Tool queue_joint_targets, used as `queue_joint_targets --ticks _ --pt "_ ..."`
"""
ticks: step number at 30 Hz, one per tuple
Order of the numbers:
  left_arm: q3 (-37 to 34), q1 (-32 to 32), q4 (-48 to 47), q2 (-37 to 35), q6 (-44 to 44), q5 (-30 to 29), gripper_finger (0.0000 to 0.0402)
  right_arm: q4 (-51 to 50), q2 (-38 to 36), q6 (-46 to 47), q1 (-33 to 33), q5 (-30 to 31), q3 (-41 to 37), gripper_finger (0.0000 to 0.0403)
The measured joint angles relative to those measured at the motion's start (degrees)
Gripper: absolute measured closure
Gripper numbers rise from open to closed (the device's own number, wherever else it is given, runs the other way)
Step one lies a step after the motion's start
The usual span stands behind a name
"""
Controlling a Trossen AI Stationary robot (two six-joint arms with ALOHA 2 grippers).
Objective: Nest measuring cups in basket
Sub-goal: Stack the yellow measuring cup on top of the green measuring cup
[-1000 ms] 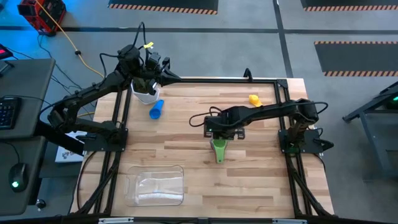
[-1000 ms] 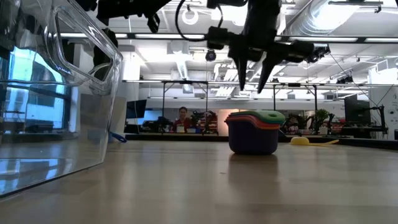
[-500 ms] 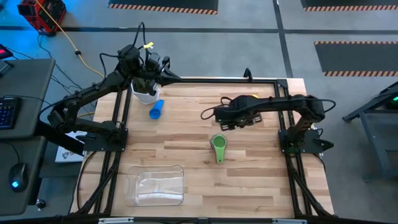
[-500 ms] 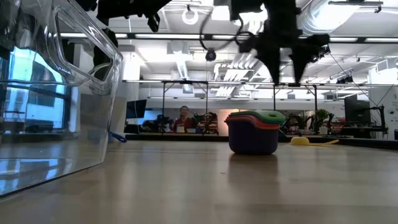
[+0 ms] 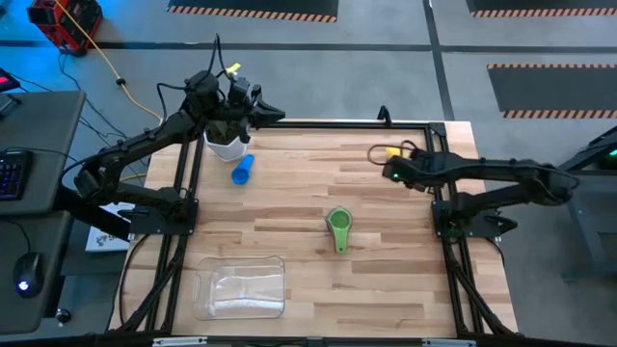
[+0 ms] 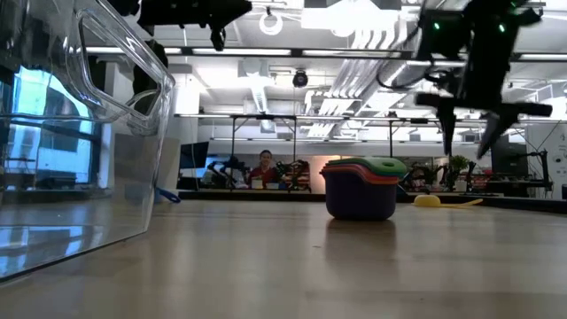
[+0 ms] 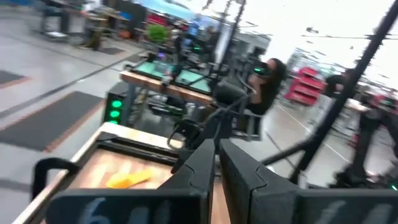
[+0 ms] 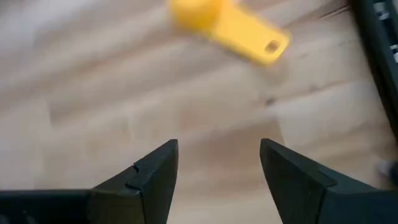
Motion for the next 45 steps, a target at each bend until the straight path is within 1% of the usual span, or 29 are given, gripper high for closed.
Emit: queue_joint_targets --ticks 3,5,8,11,16,20,22,26,29,33,36,38,42,45 --pt "0.0 -1.4 -0.1 0.0 -0.4 -5.5 0.0378 5.1 -2.8 5.9 -3.0 3.6 -6.7 0.0185" --pt "0.0 -2.6 0.0 0.0 -0.5 -8.1 0.0376 9.8 -3.4 8.6 -4.9 3.5 -10.5 0.0185" --pt "0.0 -4.0 0.0 0.0 -2.0 -11.3 0.0375 17.2 -3.4 9.2 -7.1 2.5 -14.9 0.0185" --pt "0.0 -4.7 0.0 0.0 -3.4 -13.1 0.0377 20.9 -3.4 10.0 -9.4 3.2 -18.1 0.0185" --pt "0.0 -5.0 0.0 0.0 -3.5 -13.4 0.0385 23.0 -3.4 14.1 -13.5 4.2 -21.4 0.0185" --pt "0.0 -4.9 0.0 0.0 -3.5 -13.4 0.039 31.6 -3.4 12.4 -16.4 2.8 -24.8 0.0185" --pt "0.0 -4.9 0.0 0.0 -3.4 -13.4 0.039 34.4 -3.1 13.9 -17.2 3.2 -25.6 0.0185" --pt "0.0 -4.9 0.0 0.0 -2.9 -13.4 0.039 35.8 -3.1 16.9 -18.4 4.6 -26.1 0.0185" --pt "0.0 -4.9 0.0 0.1 -2.9 -13.4 0.039 37.6 -2.9 15.2 -20.0 4.2 -26.3 0.0185" --pt "0.0 -4.9 -0.3 0.4 -2.9 -13.4 0.039 37.8 -1.6 14.8 -21.8 4.0 -26.1 0.0192" --pt "0.0 -4.9 0.0 0.4 -2.3 -13.4 0.0389 38.7 0.4 14.0 -22.8 4.0 -26.0 0.0214" --pt "0.0 -4.9 -0.1 0.4 -2.4 -13.4 0.039 39.6 1.8 13.5 -23.1 4.2 -26.0 0.0238" --pt "0.0 -4.9 -0.1 0.4 -2.8 -13.4 0.039 40.4 3.6 13.2 -23.1 4.7 -26.1 0.03" --pt "0.0 -4.9 0.0 0.4 -2.8 -13.4 0.039 40.4 3.6 13.1 -23.1 4.7 -26.2 0.0355"
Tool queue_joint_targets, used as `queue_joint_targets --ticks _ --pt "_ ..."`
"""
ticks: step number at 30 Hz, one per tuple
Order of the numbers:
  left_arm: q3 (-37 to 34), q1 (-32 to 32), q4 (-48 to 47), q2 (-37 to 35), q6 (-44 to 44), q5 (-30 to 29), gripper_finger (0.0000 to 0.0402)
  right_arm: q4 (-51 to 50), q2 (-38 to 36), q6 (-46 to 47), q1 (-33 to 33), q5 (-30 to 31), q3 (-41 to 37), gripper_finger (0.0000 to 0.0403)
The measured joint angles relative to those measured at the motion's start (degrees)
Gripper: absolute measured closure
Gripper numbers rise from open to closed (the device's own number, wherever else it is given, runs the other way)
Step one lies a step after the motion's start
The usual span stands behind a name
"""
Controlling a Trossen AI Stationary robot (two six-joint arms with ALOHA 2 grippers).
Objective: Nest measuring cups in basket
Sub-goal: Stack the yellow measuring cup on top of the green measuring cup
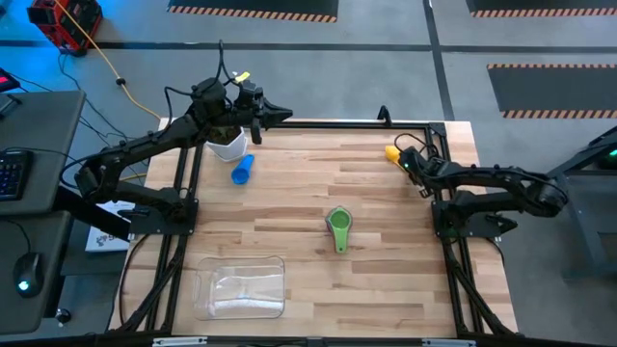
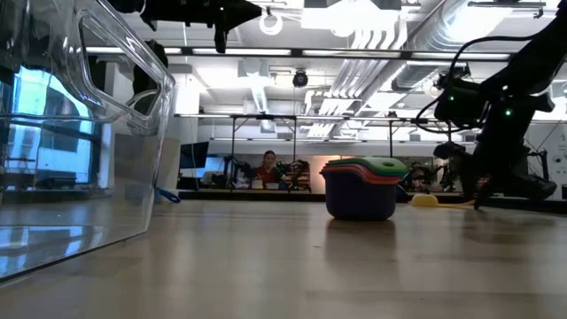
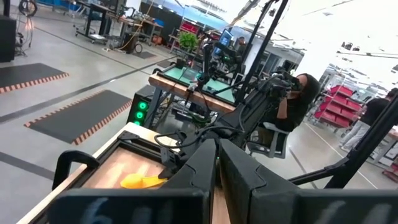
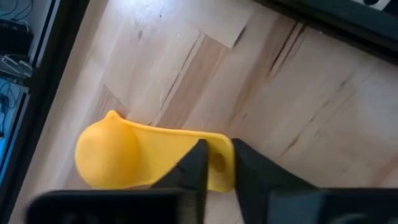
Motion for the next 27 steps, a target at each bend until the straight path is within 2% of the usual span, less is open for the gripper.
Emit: queue_joint_targets --ticks 3,6,9,12,16,19,22,27 --pt "0.0 0.0 0.0 0.0 0.0 0.0 0.039 0.2 -0.8 -3.6 0.0 -0.1 -0.1 0.0392" --pt "0.0 0.0 0.0 0.0 -0.2 0.0 0.039 -0.2 -2.9 -9.8 -0.1 -1.2 0.7 0.0386" --pt "0.0 0.0 0.0 0.0 -0.2 0.2 0.039 -1.3 -6.4 -17.8 0.0 -2.4 2.8 0.0397" --pt "0.0 0.0 0.0 0.0 -1.0 0.3 0.039 -1.1 -10.7 -31.9 0.0 -3.5 7.9 0.04" --pt "0.0 0.0 0.1 0.0 -1.7 0.3 0.0389 -5.3 -13.7 -55.8 2.5 -9.1 19.3 0.0402" --pt "0.0 0.0 0.1 0.0 -1.6 0.3 0.039 -18.0 -12.5 -67.2 7.5 -9.5 30.6 0.0402" --pt "0.0 0.0 0.1 0.0 -1.6 0.3 0.039 -28.6 -9.3 -78.2 15.4 -8.4 41.3 0.0402" --pt "0.0 0.0 0.1 0.0 -1.0 -0.1 0.039 -39.5 -0.7 -91.6 32.0 -1.0 53.7 0.0402"
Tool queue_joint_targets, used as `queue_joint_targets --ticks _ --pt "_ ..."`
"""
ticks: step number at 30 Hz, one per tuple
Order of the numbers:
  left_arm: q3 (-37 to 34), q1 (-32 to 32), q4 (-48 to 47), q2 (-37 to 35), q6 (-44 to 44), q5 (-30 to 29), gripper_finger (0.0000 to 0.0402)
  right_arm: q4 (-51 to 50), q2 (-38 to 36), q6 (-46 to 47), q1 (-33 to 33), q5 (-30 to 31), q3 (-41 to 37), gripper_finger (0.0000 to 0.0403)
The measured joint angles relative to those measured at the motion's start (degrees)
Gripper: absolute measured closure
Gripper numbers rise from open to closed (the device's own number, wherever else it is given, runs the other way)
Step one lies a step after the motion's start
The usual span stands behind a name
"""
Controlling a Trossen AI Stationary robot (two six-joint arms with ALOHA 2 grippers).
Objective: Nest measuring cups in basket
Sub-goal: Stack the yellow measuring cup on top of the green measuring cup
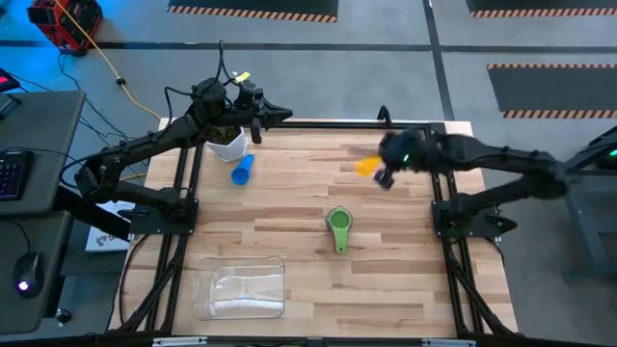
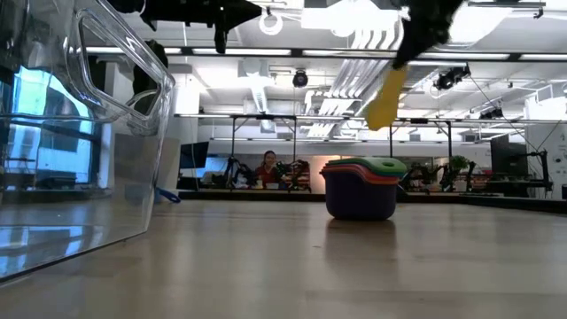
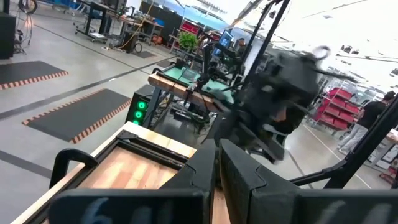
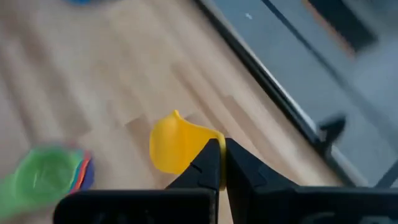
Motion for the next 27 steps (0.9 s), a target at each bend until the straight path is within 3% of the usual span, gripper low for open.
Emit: queue_joint_targets --ticks 4,12,22,27 --pt "0.0 0.0 0.0 0.0 0.0 0.0 0.039 -2.7 7.6 -6.3 11.8 5.3 5.0 0.0402" --pt "0.0 0.0 0.0 0.0 0.6 0.0 0.0389 -5.8 21.7 -3.1 27.5 18.3 12.2 0.0403" --pt "0.0 0.0 0.0 0.0 -0.7 0.2 0.0387 -22.4 41.7 11.0 32.2 25.7 26.5 0.0403" --pt "0.0 0.0 -0.1 0.0 -0.6 0.2 0.0387 -27.7 46.1 17.0 33.2 25.6 31.7 0.0403"
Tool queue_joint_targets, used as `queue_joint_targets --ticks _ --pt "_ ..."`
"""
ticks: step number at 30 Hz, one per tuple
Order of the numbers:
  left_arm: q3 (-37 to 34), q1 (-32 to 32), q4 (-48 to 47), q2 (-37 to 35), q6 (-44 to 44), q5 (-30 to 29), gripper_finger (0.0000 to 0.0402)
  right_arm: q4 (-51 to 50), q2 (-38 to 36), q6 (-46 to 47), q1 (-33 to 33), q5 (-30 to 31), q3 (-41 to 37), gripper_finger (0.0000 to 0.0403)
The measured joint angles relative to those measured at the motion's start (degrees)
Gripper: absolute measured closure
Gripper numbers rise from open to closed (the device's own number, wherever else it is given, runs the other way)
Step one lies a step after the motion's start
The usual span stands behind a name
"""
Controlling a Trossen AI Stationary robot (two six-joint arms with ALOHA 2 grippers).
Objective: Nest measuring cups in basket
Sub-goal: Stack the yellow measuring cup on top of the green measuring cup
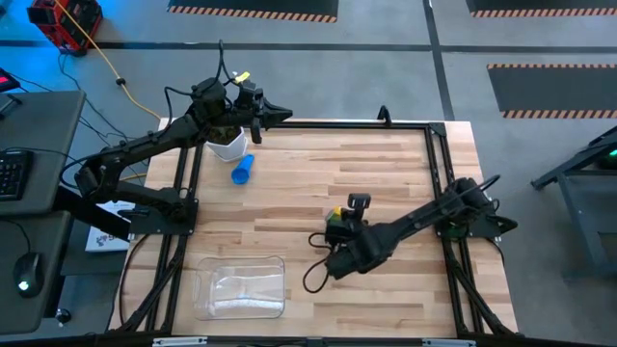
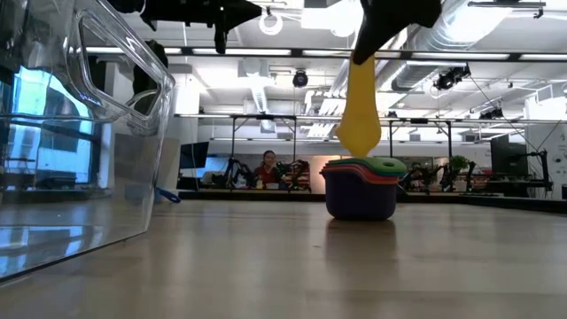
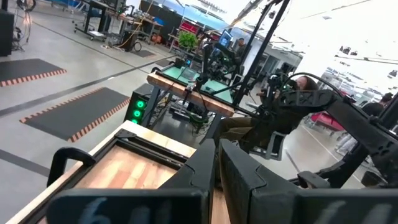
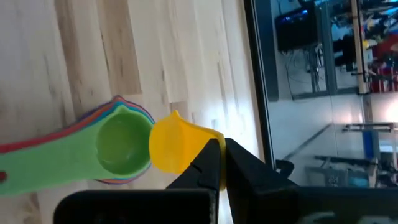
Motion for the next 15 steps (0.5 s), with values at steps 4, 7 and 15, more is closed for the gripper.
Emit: queue_joint_targets --ticks 4,7,15 --pt "0.0 0.0 0.0 0.0 0.0 0.0 0.0387 0.9 0.2 0.2 1.5 0.4 0.2 0.0403" --pt "0.0 0.0 0.0 0.0 0.0 0.0 0.0387 0.9 0.2 0.2 2.1 -0.5 0.2 0.0403" --pt "0.0 -0.8 0.0 0.0 0.0 0.0 0.0387 2.1 0.2 0.4 1.0 -2.4 -2.0 0.0403"
